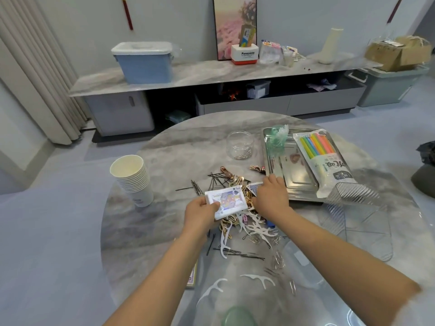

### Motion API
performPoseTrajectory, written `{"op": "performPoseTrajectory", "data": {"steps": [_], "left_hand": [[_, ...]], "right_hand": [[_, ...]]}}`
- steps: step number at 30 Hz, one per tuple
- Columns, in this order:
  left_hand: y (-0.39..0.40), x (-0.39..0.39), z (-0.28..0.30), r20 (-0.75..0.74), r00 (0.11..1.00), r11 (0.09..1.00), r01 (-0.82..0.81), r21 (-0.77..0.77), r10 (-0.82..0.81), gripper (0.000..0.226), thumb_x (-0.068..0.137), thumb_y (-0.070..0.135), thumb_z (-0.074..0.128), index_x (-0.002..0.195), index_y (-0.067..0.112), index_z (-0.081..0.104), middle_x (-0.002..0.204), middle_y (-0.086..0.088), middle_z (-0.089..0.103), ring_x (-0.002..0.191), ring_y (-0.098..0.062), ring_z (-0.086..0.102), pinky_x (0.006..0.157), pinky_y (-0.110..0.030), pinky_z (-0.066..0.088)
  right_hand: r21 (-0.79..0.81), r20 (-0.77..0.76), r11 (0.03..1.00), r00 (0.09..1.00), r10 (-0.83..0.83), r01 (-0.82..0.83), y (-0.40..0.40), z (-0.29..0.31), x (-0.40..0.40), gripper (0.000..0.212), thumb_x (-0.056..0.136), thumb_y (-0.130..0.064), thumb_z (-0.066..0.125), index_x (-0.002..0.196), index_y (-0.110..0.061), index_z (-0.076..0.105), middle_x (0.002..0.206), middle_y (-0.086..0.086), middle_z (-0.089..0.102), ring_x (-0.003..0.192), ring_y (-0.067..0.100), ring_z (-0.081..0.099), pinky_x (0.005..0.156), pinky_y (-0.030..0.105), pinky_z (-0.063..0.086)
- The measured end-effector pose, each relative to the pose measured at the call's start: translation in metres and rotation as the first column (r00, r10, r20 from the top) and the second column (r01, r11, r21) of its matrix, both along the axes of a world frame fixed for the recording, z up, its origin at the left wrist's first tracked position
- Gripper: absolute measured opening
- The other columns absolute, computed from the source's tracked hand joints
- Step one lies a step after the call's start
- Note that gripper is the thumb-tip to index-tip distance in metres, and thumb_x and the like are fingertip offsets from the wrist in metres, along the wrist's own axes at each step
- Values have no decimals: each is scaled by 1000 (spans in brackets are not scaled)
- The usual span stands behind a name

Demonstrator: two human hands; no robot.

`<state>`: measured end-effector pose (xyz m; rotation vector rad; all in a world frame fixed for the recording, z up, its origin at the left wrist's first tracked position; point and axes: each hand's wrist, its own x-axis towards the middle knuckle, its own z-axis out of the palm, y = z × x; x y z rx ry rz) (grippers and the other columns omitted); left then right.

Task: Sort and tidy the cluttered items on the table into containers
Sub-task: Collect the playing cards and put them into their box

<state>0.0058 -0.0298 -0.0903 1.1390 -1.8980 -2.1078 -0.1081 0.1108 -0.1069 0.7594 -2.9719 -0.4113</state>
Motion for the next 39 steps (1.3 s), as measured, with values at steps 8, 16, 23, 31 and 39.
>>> {"op": "performPoseTrajectory", "data": {"steps": [8, 16, 23, 31, 39], "left_hand": [[-8, 0, 5, -53, 996, 997, -77, 27, 78, 11, 90, 1, 56, 96, 8, 62, 93, -9, 67, 84, -24, 66, 82, -37, 55], [-6, 4, 7, -24, 997, 996, -74, 45, 75, 12, 89, -1, 53, 84, 8, 60, 91, -14, 67, 88, -30, 67, 86, -45, 55], [-1, 7, 10, 14, 1000, 991, -21, 136, 19, 8, 89, -2, 53, 96, -2, 57, 89, -17, 65, 78, -28, 65, 72, -40, 58], [24, 15, 23, -144, 957, 841, 288, 457, -250, 9, 92, -3, 50, 97, -2, 57, 90, -16, 66, 80, -23, 64, 64, -29, 60], [32, 21, 17, -246, 909, 803, 414, 428, -337, 25, 89, -3, 54, 114, -2, 57, 86, -9, 72, 72, -16, 69, 66, -26, 57]], "right_hand": [[-38, -53, 998, 997, 51, -53, -3, 3, 3, 29, 93, -26, 42, 98, -13, 67, 109, 5, 60, 102, 24, 52, 80, 32, 37], [-289, -60, 952, 995, 82, -96, 25, -9, 35, 19, 88, -26, 58, 94, -17, 73, 89, 3, 63, 78, 25, 63, 55, 28, 43], [-462, -490, 764, 848, 203, -450, 59, 6, 45, 25, 84, -25, 54, 81, -16, 77, 74, -1, 69, 62, 20, 63, 38, 24, 43], [-370, -592, 643, 704, 393, -671, 93, 9, 67, 37, 98, -28, 40, 101, -14, 74, 101, 7, 73, 95, 25, 69, 69, 35, 59], [-449, -563, 587, 724, 400, -674, 78, 7, 88, 22, 86, -24, 58, 96, -17, 76, 101, 3, 73, 93, 24, 70, 75, 34, 58]]}}
